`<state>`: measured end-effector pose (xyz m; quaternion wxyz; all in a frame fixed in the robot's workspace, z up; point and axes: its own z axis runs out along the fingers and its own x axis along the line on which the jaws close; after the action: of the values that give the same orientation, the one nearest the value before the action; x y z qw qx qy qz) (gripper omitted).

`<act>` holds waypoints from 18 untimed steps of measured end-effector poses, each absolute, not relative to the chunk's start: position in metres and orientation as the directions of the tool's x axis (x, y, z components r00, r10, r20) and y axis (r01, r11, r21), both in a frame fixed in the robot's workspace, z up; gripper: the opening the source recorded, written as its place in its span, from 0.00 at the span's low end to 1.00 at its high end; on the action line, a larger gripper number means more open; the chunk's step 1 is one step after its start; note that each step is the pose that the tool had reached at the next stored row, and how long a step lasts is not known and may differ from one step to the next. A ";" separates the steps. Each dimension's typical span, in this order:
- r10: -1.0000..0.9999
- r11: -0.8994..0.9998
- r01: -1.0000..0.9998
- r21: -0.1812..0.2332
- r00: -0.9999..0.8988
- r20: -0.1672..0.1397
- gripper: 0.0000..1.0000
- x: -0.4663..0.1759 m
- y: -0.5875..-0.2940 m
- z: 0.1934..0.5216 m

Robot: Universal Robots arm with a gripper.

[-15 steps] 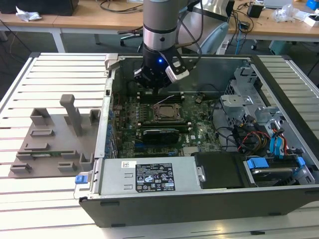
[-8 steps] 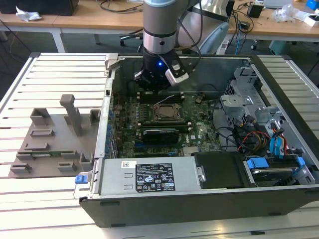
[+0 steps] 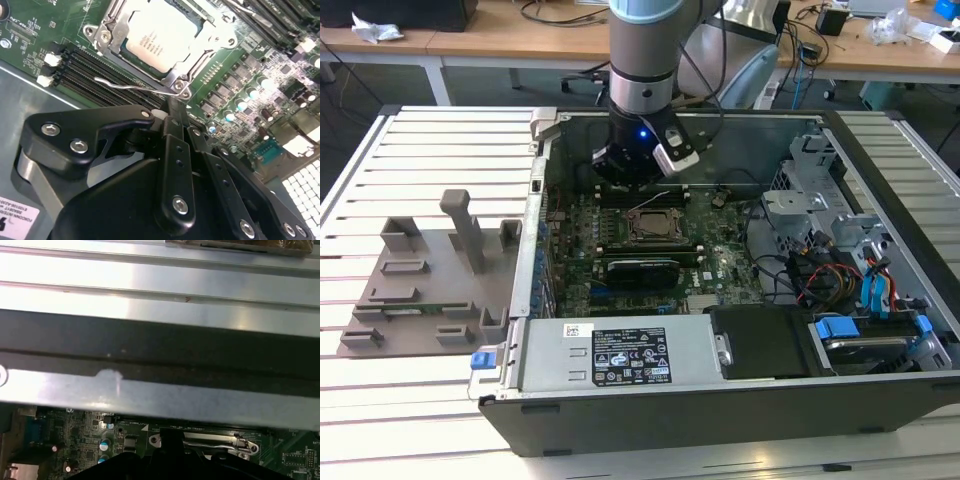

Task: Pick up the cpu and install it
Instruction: 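Install the first cpu locking lever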

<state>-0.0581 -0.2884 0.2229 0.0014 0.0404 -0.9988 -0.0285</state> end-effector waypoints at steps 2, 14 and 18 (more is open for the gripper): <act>-0.081 0.995 -0.081 0.057 -0.997 0.001 0.11 -0.057 -0.288 0.222; -0.081 0.995 -0.081 0.052 -0.997 0.001 0.11 -0.045 -0.288 0.218; -0.081 0.995 -0.081 0.051 -0.997 0.002 0.11 -0.040 -0.288 0.217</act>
<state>-0.0396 -0.2881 0.2168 0.0019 0.0403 -0.9989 -0.0253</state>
